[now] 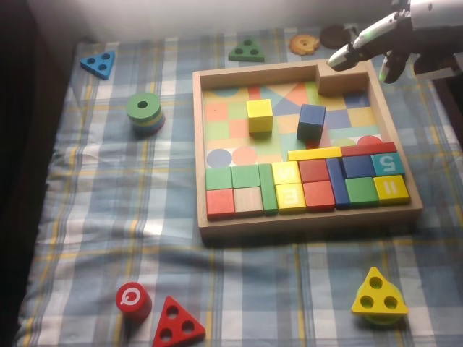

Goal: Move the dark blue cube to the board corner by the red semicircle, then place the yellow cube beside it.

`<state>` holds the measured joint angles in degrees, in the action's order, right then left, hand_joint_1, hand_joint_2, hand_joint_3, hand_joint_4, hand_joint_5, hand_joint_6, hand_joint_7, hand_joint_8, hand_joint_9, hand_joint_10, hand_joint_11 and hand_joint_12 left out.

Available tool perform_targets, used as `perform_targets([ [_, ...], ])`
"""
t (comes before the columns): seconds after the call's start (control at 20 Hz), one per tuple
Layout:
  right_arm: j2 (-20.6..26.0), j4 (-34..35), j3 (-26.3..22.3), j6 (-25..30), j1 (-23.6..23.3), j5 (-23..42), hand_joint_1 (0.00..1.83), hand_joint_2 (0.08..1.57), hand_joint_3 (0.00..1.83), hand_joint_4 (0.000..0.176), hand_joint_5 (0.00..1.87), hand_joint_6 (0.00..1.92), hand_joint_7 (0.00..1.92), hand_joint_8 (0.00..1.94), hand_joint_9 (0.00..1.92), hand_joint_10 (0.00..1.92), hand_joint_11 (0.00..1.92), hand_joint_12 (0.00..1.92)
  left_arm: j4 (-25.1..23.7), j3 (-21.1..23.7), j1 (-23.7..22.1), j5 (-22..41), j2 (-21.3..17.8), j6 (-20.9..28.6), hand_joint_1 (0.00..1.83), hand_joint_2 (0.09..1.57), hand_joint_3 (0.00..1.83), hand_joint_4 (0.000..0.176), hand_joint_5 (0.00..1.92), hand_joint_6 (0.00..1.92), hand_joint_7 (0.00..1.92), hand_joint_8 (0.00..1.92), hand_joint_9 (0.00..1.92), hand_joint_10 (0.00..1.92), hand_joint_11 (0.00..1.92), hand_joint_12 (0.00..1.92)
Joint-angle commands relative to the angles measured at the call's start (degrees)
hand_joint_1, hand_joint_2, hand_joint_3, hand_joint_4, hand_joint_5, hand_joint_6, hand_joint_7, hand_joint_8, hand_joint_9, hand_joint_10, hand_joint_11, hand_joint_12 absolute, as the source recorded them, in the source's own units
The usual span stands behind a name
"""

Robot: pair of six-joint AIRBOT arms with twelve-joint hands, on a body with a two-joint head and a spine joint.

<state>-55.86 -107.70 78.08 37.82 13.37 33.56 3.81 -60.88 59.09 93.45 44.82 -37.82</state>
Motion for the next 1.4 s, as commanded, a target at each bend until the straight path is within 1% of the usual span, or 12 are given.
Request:
perform_targets([
  [0.0, -0.2, 0.7, 0.2, 1.0, -1.2, -0.6, 1.39, 1.31, 0.01, 0.044, 0.37, 0.01, 1.06, 1.94, 1.22, 1.92, 1.24, 1.92, 1.4, -0.3, -0.2, 6.0, -0.2, 0.5, 0.62, 1.44, 0.0, 0.176, 0.42, 1.79, 0.75, 0.03, 0.49, 0.66, 0.13, 1.64],
  [0.15, -1.1, -1.0, 0.7, 1.6, -1.4, -0.3, 1.44, 1.28, 0.0, 0.067, 0.4, 0.01, 1.03, 1.94, 1.16, 1.92, 1.19, 1.92, 1.4, -0.3, -0.3, 6.0, -0.2, 0.5, 0.64, 1.44, 0.0, 0.176, 0.43, 1.77, 0.74, 0.01, 0.5, 0.6, 0.13, 1.61],
  [0.2, -1.4, -1.1, 0.9, 1.6, -1.4, -0.1, 1.42, 1.28, 0.0, 0.105, 0.4, 0.0, 1.03, 1.94, 1.16, 1.92, 1.18, 1.92, 1.4, -0.3, -0.3, 6.0, -0.2, 0.5, 0.62, 1.45, 0.0, 0.176, 0.41, 1.8, 0.73, 0.01, 0.48, 0.57, 0.13, 1.58],
  [0.25, -2.0, -1.2, 1.3, 1.6, -1.4, 0.0, 1.43, 1.29, 0.0, 0.108, 0.39, 0.0, 1.04, 1.94, 1.18, 1.92, 1.19, 1.92, 1.4, -0.3, -0.3, 6.0, -0.2, 0.5, 0.61, 1.46, 0.0, 0.176, 0.4, 1.82, 0.74, 0.01, 0.49, 0.57, 0.12, 1.57],
  [0.3, -2.3, -1.3, 1.5, 1.6, -1.4, 0.1, 1.46, 1.29, 0.0, 0.092, 0.39, 0.0, 1.08, 1.94, 1.22, 1.92, 1.26, 1.92, 1.4, -0.3, -0.2, 6.0, -0.3, 0.5, 0.58, 1.47, 0.0, 0.176, 0.38, 1.84, 0.72, 0.01, 0.47, 0.55, 0.07, 1.56],
  [0.35, -2.6, -1.5, 1.8, 1.6, -1.4, 0.2, 1.48, 1.3, 0.0, 0.031, 0.32, 0.0, 1.14, 1.94, 1.32, 1.92, 1.35, 1.92, 1.4, -0.3, -0.2, 6.0, -0.3, 0.5, 0.6, 1.46, 0.0, 0.176, 0.39, 1.83, 0.73, 0.01, 0.47, 0.61, 0.08, 1.58],
  [0.45, -3.2, -1.8, 2.2, 1.6, -1.4, 0.3, 1.43, 1.32, 0.01, 0.044, 0.3, 0.0, 1.16, 1.94, 1.37, 1.92, 1.39, 1.92, 1.3, -0.3, -0.2, 6.0, -0.4, 0.5, 0.6, 1.46, 0.0, 0.176, 0.39, 1.82, 0.72, 0.0, 0.52, 0.49, 0.14, 1.51],
  [0.5, -3.5, -1.9, 2.4, 1.6, -1.4, 0.4, 1.46, 1.32, 0.01, 0.017, 0.27, 0.0, 1.19, 1.94, 1.39, 1.92, 1.37, 1.92, 1.2, -0.3, -0.2, 5.9, -0.5, 0.5, 0.57, 1.48, 0.0, 0.176, 0.37, 1.85, 0.72, 0.0, 0.53, 0.43, 0.13, 1.5],
  [0.65, -4.6, -2.8, 3.3, 1.6, -1.4, 0.4, 1.5, 1.31, 0.0, 0.0, 0.27, 0.0, 1.17, 1.94, 1.36, 1.92, 1.17, 1.92, 1.1, -0.2, 0.1, 5.9, -0.9, 0.5, 0.59, 1.47, 0.0, 0.176, 0.39, 1.83, 0.76, 0.01, 0.64, 0.34, 0.24, 1.46],
  [0.8, -5.6, -4.0, 3.9, 2.1, -1.4, 0.4, 1.58, 1.28, 0.0, 0.0, 0.24, 0.0, 1.17, 1.94, 1.35, 1.92, 1.36, 1.92, 1.1, -0.2, 0.1, 5.9, -0.9, 0.5, 0.62, 1.45, 0.0, 0.176, 0.41, 1.8, 0.81, 0.02, 0.64, 0.4, 0.23, 1.52],
  [1.2, -6.7, -7.4, 4.1, 3.0, -1.0, 0.9, 1.38, 1.29, 0.0, 0.0, 0.08, 0.01, 1.03, 1.94, 1.22, 1.92, 1.04, 1.92, 1.1, -0.2, 0.2, 5.9, -1.0, 0.5, 0.6, 1.46, 0.0, 0.176, 0.4, 1.82, 0.78, 0.0, 0.64, 0.33, 0.19, 1.44],
  [1.35, -6.7, -8.3, 4.2, 3.0, -1.0, 0.6, 1.35, 1.28, 0.0, 0.0, 0.24, 0.02, 1.14, 1.94, 1.31, 1.92, 1.31, 1.92, 1.1, -0.2, 0.2, 5.9, -1.0, 0.5, 0.62, 1.45, 0.01, 0.176, 0.41, 1.8, 0.74, 0.01, 0.62, 0.29, 0.15, 1.47],
])
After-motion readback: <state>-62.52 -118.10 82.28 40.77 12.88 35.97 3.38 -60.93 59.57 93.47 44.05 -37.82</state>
